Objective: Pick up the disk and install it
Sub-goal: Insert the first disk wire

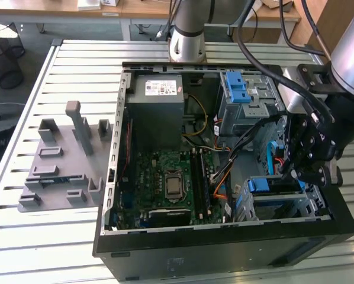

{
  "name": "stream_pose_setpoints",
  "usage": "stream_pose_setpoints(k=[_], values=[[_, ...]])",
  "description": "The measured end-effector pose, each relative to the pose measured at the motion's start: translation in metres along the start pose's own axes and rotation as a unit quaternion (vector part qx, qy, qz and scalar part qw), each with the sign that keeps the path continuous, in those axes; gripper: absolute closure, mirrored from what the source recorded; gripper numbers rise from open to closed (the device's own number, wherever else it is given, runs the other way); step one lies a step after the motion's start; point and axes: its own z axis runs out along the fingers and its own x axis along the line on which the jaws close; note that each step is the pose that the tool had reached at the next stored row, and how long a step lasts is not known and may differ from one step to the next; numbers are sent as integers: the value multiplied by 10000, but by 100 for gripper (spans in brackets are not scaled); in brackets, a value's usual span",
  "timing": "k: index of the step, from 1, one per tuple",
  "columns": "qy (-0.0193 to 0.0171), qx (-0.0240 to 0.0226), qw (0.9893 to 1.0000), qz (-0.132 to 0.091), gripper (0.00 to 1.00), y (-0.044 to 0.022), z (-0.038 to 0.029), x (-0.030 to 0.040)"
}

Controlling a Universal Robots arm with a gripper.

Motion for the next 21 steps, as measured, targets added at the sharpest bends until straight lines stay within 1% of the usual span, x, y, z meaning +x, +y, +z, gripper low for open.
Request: stream_pose_setpoints(k=[9, 16, 21], values=[[1, 0, 10000, 10, 84, -1, 22, 3], [2, -1, 10000, 21, 84, -16, 58, 3], [0, -1, 10000, 25, 84, -18, 66, 3]])
